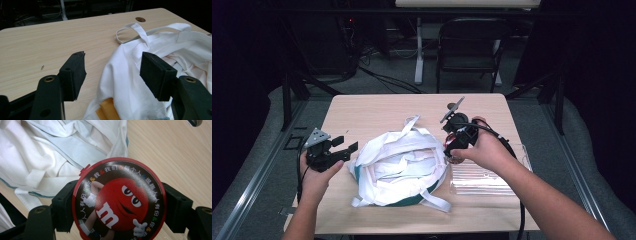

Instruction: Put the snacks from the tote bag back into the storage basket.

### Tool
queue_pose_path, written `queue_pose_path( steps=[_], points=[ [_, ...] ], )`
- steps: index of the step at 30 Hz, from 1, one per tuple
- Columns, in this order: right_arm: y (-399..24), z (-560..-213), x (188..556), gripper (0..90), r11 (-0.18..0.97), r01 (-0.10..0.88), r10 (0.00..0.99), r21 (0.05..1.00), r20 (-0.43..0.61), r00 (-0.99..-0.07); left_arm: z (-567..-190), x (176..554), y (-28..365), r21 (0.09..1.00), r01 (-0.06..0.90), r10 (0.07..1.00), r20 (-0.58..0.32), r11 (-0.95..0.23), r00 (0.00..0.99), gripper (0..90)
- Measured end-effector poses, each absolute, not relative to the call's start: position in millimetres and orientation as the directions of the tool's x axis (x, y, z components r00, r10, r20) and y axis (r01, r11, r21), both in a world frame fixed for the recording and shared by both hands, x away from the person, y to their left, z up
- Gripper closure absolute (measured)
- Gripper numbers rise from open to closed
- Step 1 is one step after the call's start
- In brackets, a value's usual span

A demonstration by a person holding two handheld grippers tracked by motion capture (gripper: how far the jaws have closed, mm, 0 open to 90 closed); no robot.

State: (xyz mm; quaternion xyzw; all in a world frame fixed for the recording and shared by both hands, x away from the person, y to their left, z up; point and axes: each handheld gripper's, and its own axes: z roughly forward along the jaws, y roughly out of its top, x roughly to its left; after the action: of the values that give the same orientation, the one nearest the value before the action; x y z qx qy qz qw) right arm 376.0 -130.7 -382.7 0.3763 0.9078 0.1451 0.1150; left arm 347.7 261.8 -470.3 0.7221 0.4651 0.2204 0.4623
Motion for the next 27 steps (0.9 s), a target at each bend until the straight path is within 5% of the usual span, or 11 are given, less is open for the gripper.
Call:
queue_pose_path(
  steps=[27],
  points=[
    [-166,-402,375,25.1,0.627,0.701,0.762,0.340,-0.078,-0.643,-471,348,262,0.871,0.470,0.875,-0.110,-0.143,0.471,37.1]
  ],
)
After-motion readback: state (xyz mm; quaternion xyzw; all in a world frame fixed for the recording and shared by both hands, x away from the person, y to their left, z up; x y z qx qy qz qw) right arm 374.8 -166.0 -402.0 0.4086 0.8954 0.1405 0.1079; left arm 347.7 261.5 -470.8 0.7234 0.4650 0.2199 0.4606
